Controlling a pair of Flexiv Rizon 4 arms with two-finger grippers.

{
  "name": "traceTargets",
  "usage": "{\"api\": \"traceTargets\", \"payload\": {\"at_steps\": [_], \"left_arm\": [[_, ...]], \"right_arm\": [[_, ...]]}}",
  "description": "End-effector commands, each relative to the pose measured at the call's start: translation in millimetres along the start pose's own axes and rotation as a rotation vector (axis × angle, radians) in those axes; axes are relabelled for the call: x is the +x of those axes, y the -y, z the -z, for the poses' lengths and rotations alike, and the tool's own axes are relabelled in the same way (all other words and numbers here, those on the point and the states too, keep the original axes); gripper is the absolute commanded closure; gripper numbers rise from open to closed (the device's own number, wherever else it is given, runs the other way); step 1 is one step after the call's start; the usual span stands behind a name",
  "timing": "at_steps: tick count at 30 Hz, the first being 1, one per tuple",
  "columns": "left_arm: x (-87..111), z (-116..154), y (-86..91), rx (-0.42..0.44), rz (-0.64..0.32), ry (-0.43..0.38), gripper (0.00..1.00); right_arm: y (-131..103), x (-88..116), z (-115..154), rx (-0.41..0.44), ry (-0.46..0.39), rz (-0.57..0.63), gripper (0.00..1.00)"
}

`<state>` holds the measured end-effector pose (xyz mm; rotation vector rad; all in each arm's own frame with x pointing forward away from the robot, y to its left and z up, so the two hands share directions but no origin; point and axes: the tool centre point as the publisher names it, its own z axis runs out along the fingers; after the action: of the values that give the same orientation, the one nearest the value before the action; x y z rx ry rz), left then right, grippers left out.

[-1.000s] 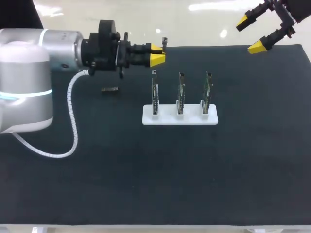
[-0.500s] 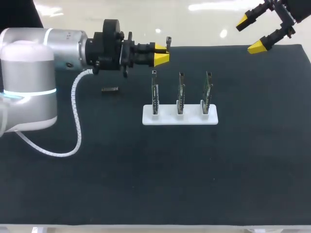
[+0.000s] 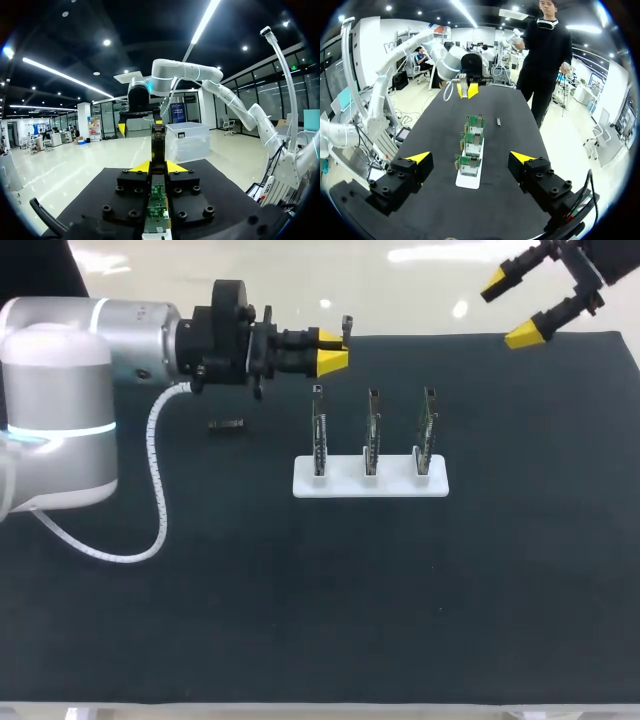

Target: Pick up the optical module with the left hand, and insert it into the network port with the right hand.

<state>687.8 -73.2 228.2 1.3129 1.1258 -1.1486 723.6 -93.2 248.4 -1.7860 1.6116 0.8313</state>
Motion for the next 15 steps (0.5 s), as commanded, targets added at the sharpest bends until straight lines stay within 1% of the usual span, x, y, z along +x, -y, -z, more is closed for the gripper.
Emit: {"api": "traceTargets", "payload": {"at_steps": [1,3,6,10,15], "left_arm": [[0.2,-0.2,-1.0,0.002,0.000,0.000,1.00],[0.2,-0.2,-1.0,0.002,0.000,0.000,1.00],[0.2,-0.2,-1.0,0.002,0.000,0.000,1.00],[0.2,-0.2,-1.0,0.002,0.000,0.000,1.00],[0.2,-0.2,-1.0,0.002,0.000,0.000,1.00]], "right_arm": [[4.3,-27.8,-17.4,0.013,-0.012,-0.024,0.00],[5.8,-42.3,-26.7,0.035,-0.009,-0.043,0.00],[7.8,-60.2,-40.1,0.052,-0.003,-0.037,0.00],[5.5,-84.8,-58.1,0.094,-0.022,-0.073,0.00],[-2.0,-106.4,-79.9,0.151,-0.013,-0.128,0.00]]}}
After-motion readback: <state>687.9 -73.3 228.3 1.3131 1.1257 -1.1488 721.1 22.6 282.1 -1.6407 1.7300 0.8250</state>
